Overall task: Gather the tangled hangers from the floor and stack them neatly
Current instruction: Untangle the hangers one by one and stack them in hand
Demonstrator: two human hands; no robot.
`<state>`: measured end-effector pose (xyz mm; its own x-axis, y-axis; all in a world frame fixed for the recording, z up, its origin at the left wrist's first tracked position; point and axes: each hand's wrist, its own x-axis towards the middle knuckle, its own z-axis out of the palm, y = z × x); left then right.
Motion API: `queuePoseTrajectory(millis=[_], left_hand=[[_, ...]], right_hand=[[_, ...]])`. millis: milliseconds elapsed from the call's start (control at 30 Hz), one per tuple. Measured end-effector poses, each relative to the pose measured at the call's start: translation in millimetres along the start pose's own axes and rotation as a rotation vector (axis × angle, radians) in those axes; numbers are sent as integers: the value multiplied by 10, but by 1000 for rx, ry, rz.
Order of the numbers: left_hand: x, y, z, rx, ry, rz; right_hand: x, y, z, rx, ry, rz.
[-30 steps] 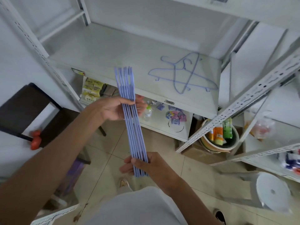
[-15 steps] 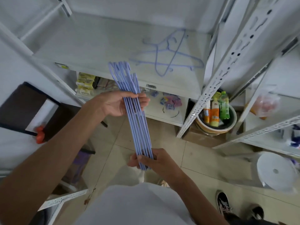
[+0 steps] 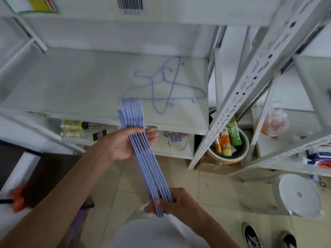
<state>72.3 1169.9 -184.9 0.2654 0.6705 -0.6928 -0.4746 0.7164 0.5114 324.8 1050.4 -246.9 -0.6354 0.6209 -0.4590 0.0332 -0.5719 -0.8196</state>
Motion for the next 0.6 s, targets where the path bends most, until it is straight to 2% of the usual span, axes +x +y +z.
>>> queuePoseTrajectory(millis=[133,200,300,400,500,600], left_hand=[[-68,237,-138,-4,-17,42],[-88,341,-216,-2,-1,83],[-86,468,-345,-15,17,126],[-76,542,-411,-12,53,144],[-89,619,-486,-42,67,170],[-79,707,-559,-109,89,216]], right_hand=[[241,-211,-34,-3,-21,-42],[366,-345,-82,75,27,-46],[609,-609,-251,179,109,-154],[958,-1003,-536,73,229,-211],[1413,-1447,-828,-46,354,-145],[2023,-1895,-1065,-231,395,-57]])
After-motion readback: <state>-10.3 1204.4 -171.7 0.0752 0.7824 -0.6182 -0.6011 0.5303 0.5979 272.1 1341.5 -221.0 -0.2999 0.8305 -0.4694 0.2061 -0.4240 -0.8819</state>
